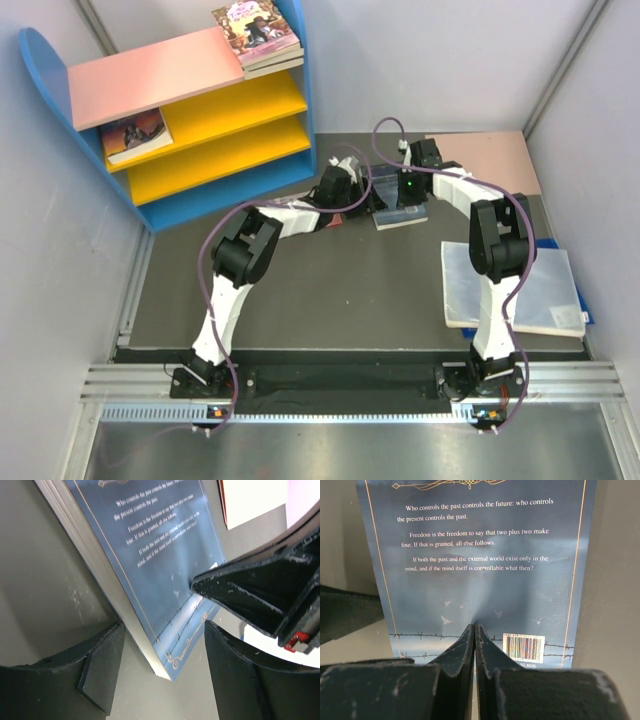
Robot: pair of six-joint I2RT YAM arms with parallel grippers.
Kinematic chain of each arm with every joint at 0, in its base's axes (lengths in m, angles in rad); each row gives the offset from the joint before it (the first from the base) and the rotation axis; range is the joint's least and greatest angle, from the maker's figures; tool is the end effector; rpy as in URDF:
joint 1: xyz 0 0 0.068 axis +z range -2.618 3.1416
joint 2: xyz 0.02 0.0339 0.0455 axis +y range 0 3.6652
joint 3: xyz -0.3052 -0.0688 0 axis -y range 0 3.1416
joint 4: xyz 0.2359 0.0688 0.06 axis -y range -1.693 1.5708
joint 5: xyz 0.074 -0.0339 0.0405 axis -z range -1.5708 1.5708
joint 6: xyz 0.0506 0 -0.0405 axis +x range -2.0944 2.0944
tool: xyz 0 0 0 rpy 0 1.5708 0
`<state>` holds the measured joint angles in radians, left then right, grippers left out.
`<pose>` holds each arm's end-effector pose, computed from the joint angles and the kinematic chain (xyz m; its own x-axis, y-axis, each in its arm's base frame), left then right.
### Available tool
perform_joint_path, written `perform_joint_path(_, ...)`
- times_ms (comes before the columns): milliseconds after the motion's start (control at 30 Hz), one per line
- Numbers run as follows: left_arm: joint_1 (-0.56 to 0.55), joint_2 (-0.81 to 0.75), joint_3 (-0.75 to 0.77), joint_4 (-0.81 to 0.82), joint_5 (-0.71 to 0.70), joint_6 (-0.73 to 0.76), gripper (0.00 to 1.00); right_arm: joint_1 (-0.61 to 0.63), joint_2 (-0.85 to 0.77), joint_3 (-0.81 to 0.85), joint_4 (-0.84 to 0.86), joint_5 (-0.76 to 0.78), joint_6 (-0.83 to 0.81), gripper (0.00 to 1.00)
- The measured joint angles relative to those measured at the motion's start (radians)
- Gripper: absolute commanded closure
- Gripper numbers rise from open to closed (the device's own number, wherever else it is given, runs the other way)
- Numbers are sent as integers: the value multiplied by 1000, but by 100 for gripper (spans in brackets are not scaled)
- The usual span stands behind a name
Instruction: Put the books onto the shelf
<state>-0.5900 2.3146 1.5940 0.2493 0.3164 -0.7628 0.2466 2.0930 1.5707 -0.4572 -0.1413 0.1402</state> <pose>0.4501 -0.3203 0.1721 -0.7972 -0.2565 -0.5465 0.2881 0.6339 -0.7177 0.4597 0.1231 0.2093 -0.8416 -0.0692 -0.5356 -0.2022 0.9600 0.1937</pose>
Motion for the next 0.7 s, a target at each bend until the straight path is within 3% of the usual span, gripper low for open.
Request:
perform_joint_path(367,-1,-94,-63,112,0,5,31,0,2,0,3,-6,-2,100)
perform_joint_path(567,-1,-93,0,91,-14,7,29,0,3,0,5,-10,-3,100)
perform_joint_path(700,-1,-93,2,19,-98,31,26,0,3,0,5,-10,-7,100)
